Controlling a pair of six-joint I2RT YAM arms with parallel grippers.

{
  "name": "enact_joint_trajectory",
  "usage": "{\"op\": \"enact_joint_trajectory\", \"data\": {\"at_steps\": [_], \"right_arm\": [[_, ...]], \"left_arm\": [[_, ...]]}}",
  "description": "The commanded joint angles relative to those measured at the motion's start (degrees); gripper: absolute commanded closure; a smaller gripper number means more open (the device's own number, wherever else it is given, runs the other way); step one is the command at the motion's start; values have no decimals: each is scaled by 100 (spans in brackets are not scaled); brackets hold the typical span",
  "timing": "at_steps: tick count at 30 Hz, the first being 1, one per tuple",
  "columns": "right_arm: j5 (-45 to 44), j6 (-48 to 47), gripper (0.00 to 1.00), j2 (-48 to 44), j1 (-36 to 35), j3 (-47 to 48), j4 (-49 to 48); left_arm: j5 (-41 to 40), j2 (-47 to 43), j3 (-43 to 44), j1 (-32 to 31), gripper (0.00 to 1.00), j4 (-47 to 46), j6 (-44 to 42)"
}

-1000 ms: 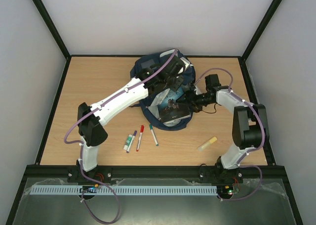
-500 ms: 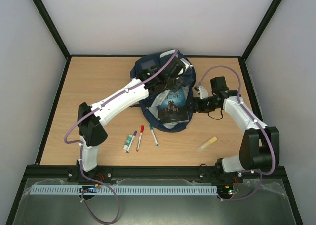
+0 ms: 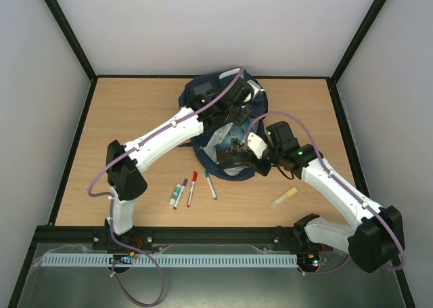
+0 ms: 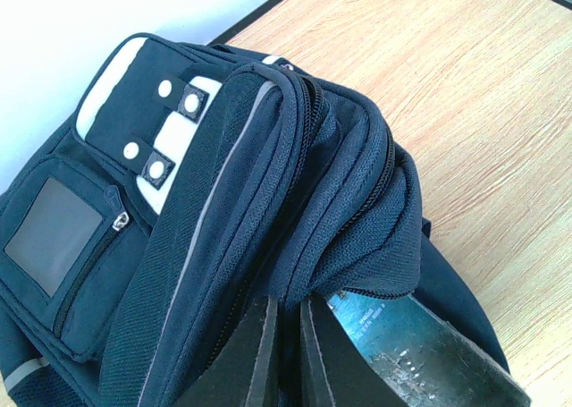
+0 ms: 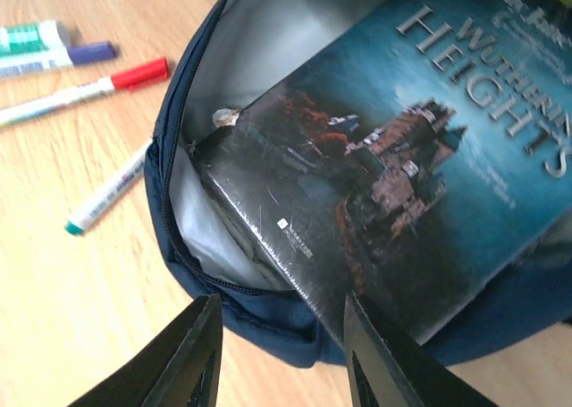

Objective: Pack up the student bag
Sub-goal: Place the book in the student bag.

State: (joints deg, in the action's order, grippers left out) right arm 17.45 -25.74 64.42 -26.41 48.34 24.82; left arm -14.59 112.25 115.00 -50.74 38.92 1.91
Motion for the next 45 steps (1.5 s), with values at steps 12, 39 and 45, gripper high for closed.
{"op": "enact_joint_trajectory", "data": {"at_steps": [12, 39, 45], "right_arm": [[-2179, -2001, 55, 369, -1205, -817, -1205], [-3416, -1705, 52, 1952, -1227, -385, -3046], [-3690, -1490, 55, 2458, -1228, 67, -3356]], "left_arm": [[-40, -535, 262, 3, 97, -405, 86], [175, -622, 286, -8, 98, -432, 138], [202, -681, 277, -11, 97, -412, 136]]}}
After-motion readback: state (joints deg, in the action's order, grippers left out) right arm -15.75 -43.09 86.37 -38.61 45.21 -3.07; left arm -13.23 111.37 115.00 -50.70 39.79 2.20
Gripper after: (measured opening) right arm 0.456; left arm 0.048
